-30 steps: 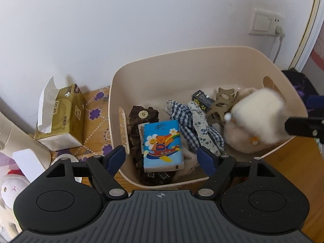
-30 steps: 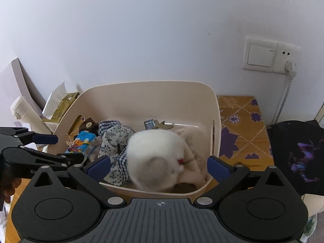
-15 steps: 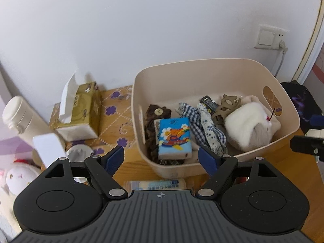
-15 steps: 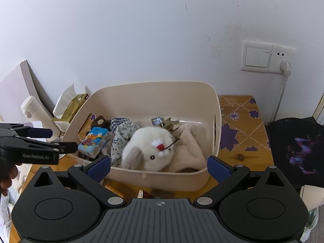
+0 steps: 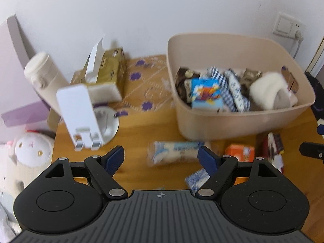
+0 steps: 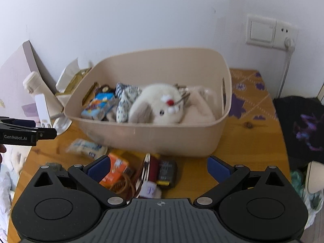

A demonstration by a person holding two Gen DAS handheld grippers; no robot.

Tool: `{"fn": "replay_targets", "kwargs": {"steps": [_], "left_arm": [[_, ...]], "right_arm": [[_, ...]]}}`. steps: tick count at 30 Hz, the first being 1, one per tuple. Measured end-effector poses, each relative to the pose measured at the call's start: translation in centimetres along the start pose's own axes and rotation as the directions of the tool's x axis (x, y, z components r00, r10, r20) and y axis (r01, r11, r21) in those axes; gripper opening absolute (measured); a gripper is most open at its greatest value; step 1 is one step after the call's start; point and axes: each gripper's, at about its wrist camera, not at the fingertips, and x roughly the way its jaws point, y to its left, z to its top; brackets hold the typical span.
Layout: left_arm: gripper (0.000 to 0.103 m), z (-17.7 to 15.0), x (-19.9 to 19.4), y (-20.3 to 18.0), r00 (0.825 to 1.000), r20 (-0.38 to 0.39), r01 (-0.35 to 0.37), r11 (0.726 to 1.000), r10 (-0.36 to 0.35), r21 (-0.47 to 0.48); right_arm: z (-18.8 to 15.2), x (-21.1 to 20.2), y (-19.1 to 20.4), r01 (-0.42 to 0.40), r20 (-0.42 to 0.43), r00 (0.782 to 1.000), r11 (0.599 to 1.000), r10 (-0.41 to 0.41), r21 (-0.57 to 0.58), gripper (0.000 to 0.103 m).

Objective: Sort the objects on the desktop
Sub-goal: 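Move both tools back to the table toward the slipper and scrunchie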

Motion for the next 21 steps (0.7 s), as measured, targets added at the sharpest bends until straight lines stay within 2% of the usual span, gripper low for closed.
{"fn": "replay_targets", "kwargs": {"steps": [11, 21], "left_arm": [[0.082, -4.1, 1.5, 1.3, 0.995, -0.103, -0.01, 1.0, 0.008, -0.019], [0.082, -6.9, 3.0, 2.9, 0.982, -0.188, -0.054, 0.993, 0.035, -0.101]], "right_arm": [[-1.9, 1.6, 0.5, 0.01, -0.078, 0.997, 1.0, -0.01, -0.001, 0.103], [-3.6, 3.7, 1.6, 0.007, -0.153, 0.988, 1.0, -0.009, -0.011, 0.103]]}}
